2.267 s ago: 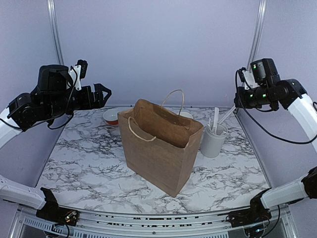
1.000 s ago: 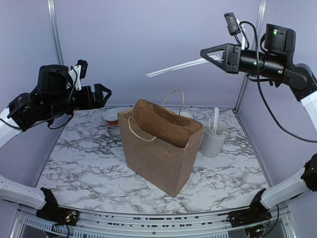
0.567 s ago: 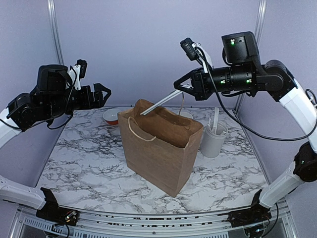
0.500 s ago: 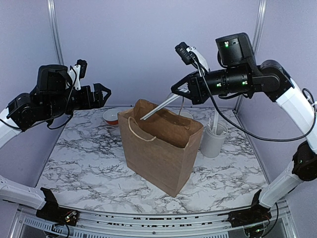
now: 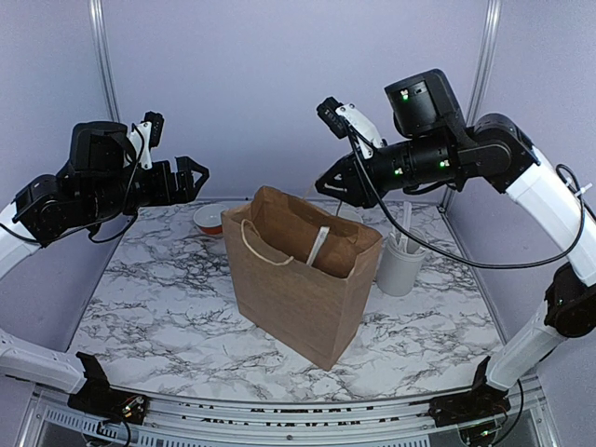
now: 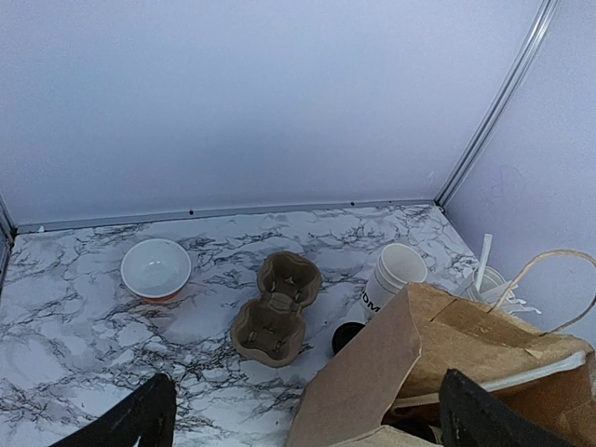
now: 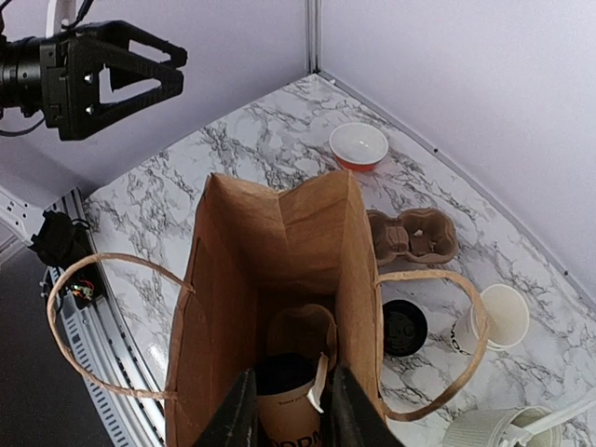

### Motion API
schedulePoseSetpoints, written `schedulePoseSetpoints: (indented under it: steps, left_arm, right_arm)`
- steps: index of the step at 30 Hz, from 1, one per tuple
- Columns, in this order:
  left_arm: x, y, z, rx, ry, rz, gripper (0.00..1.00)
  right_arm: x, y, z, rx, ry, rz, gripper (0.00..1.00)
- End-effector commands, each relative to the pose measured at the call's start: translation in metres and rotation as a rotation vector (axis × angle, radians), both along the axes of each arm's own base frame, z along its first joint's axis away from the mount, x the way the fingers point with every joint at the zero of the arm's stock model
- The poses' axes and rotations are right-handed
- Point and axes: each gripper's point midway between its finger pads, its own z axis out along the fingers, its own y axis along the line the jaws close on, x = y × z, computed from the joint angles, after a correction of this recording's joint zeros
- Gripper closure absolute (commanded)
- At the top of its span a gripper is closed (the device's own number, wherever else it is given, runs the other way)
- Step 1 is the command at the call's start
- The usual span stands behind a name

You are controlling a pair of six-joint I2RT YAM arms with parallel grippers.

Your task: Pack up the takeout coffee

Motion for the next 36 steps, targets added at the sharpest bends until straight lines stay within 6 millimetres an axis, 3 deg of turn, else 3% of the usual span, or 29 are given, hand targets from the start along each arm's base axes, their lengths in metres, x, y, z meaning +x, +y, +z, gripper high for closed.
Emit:
schedulePoseSetpoints:
  steps: [1, 4, 7, 12, 18, 22, 27, 31, 36]
  left_arm:
    - [0.001, 0.001, 0.002, -0.01, -0.011, 0.002, 0.01]
    - [0.002, 0.001, 0.002, -0.009, -0.012, 0.003, 0.01]
    - [0.002, 0.0, 0.002, -0.01, -0.012, 0.004, 0.01]
    - [0.003, 0.0, 0.002, -0.011, -0.011, 0.005, 0.01]
    - [0.004, 0.003, 0.0, -0.008, -0.008, 0.025, 0.01]
    - [0.008, 0.008, -0.006, 0.001, 0.001, 0.056, 0.01]
    - [0.016, 0.026, -0.017, 0.002, 0.029, 0.137, 0.01]
    - [0.026, 0.05, -0.03, -0.022, 0.06, 0.222, 0.01]
    - [0.039, 0.072, -0.062, -0.037, 0.118, 0.281, 0.01]
  right_arm:
    - [0.002, -0.004, 0.016, 0.026, -0.04, -0.021, 0.67]
    - [0.007, -0.011, 0.02, 0.029, -0.061, -0.071, 0.55]
    - [0.014, -0.02, 0.026, 0.04, -0.089, -0.128, 0.36]
    - [0.026, -0.047, 0.041, 0.075, -0.145, -0.264, 0.11]
    - [0.054, -0.101, 0.046, 0.16, -0.143, -0.423, 0.06]
    - [0.074, -0.143, 0.034, 0.182, -0.154, -0.555, 0.04]
    - [0.093, -0.2, 0.003, 0.195, -0.135, -0.708, 0.01]
    - [0.104, -0.24, -0.043, 0.183, -0.089, -0.815, 0.01]
    - [0.111, -0.284, -0.092, 0.189, -0.057, -0.941, 0.0]
